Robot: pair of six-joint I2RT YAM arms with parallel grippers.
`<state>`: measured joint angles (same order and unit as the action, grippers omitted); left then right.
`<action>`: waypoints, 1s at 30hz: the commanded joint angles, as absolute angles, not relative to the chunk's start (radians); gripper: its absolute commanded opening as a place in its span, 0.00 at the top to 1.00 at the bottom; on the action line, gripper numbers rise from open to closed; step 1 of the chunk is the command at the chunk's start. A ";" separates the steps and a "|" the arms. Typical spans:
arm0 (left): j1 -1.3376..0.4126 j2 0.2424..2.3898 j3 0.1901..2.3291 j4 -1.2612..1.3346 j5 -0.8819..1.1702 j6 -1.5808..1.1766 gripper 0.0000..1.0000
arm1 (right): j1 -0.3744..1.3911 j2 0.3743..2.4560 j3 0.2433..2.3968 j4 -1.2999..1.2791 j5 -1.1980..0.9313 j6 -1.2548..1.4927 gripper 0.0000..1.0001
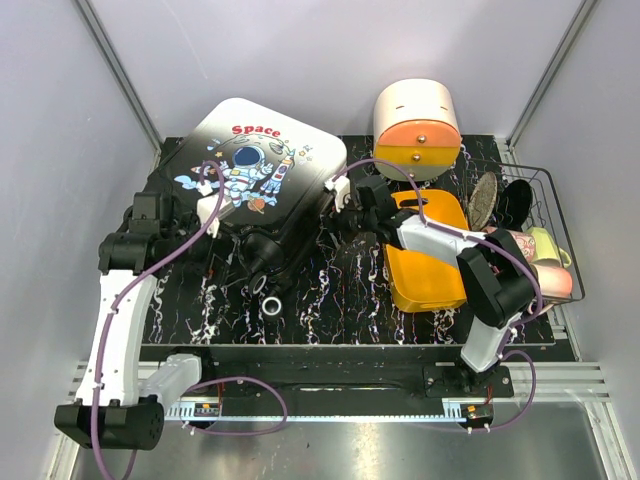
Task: Open, take out, and arrange the luggage
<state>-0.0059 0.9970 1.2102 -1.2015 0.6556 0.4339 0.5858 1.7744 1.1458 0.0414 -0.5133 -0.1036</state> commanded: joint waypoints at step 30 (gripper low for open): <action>-0.443 1.016 1.059 -1.035 0.084 0.296 0.43 | 0.658 1.729 1.117 0.103 -0.359 -0.115 1.00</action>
